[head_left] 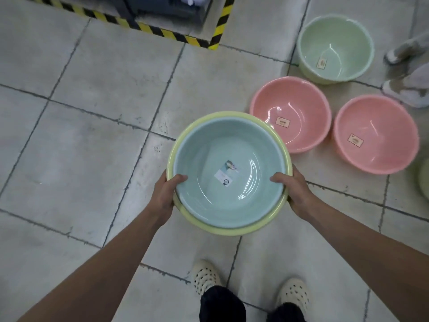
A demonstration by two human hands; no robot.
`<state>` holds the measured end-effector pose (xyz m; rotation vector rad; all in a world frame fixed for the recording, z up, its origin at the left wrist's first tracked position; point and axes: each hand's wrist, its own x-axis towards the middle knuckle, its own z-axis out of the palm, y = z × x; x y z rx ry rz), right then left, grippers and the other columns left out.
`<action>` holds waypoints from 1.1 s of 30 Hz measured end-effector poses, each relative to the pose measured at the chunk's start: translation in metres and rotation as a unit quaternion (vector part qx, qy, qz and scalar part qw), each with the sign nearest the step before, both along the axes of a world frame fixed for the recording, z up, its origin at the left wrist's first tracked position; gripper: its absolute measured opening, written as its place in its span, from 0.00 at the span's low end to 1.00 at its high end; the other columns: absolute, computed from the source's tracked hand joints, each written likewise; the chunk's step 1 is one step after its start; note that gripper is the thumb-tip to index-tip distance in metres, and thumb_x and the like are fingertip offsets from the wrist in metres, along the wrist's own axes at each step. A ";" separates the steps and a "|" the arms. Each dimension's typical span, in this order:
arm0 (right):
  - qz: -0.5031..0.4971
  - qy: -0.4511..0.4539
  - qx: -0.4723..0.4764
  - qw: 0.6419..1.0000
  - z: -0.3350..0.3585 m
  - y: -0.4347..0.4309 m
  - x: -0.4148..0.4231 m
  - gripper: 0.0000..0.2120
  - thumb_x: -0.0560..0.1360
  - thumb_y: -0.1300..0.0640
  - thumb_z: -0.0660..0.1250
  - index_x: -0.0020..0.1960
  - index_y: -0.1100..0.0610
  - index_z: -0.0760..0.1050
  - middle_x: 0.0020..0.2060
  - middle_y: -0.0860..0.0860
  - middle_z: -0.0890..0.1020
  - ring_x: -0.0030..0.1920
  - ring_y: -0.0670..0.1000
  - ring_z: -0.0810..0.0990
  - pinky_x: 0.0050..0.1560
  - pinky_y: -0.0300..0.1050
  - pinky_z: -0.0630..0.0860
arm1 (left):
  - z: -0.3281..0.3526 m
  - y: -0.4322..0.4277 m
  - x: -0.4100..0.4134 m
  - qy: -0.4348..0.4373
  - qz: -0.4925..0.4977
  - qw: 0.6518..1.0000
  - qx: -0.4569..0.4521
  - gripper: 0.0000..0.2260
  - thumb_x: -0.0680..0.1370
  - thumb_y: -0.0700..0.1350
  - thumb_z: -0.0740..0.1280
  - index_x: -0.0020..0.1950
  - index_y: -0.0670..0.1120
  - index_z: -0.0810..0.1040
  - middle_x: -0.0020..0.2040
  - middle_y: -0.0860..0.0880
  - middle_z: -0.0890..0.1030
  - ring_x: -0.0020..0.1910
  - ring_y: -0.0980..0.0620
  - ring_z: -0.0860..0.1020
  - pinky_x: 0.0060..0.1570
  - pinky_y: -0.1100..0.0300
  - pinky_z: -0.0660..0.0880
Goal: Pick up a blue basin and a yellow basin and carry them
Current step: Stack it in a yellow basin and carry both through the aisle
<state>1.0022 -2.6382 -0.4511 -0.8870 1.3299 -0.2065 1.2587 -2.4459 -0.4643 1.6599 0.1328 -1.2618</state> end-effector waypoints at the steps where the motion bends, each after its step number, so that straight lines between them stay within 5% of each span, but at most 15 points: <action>1: 0.000 0.000 0.001 1.000 -0.003 -0.001 0.007 0.25 0.74 0.68 0.66 0.68 0.51 0.74 0.54 0.53 0.84 0.50 0.54 0.83 0.45 0.47 0.80 | -0.004 -0.001 0.006 0.001 0.002 1.000 0.002 0.24 0.68 0.45 0.72 0.65 0.50 0.78 0.57 0.44 0.85 0.55 0.41 0.83 0.50 0.45 0.82; 9: -0.002 0.018 0.016 1.000 -0.067 -0.022 0.053 0.31 0.62 0.61 0.70 0.66 0.51 0.76 0.58 0.55 0.85 0.56 0.58 0.83 0.54 0.53 0.82 | -0.078 -0.018 0.037 0.009 0.040 0.999 0.024 0.25 0.68 0.46 0.71 0.65 0.50 0.78 0.57 0.45 0.85 0.54 0.41 0.84 0.48 0.48 0.82; 13: -0.021 0.024 0.021 0.999 -0.115 -0.034 0.068 0.32 0.60 0.63 0.69 0.65 0.55 0.78 0.56 0.55 0.86 0.54 0.58 0.84 0.46 0.49 0.82 | -0.124 -0.028 0.044 0.016 0.070 0.997 0.022 0.27 0.68 0.46 0.71 0.67 0.50 0.77 0.57 0.46 0.85 0.53 0.42 0.84 0.45 0.50 0.81; 19: 0.005 0.023 0.028 0.999 -0.170 -0.046 0.069 0.27 0.69 0.70 0.66 0.66 0.54 0.76 0.53 0.54 0.86 0.51 0.56 0.84 0.45 0.49 0.83 | -0.176 -0.029 0.038 0.018 0.075 0.997 0.027 0.27 0.69 0.46 0.70 0.69 0.49 0.76 0.59 0.45 0.85 0.54 0.42 0.84 0.42 0.52 0.81; 27: 0.014 0.024 0.045 0.999 -0.215 -0.041 0.059 0.27 0.68 0.68 0.67 0.64 0.51 0.77 0.59 0.56 0.85 0.59 0.61 0.83 0.60 0.61 0.80 | -0.211 -0.033 0.038 -0.029 0.034 0.998 0.044 0.22 0.68 0.46 0.69 0.62 0.53 0.79 0.56 0.46 0.85 0.54 0.43 0.83 0.48 0.50 0.80; 33: 0.035 0.049 0.014 0.998 -0.229 -0.037 0.053 0.19 0.74 0.67 0.68 0.59 0.47 0.78 0.55 0.51 0.85 0.56 0.56 0.83 0.58 0.54 0.80 | -0.219 -0.030 0.035 -0.059 0.017 0.997 0.049 0.18 0.69 0.48 0.69 0.59 0.57 0.79 0.55 0.49 0.85 0.53 0.47 0.84 0.49 0.52 0.80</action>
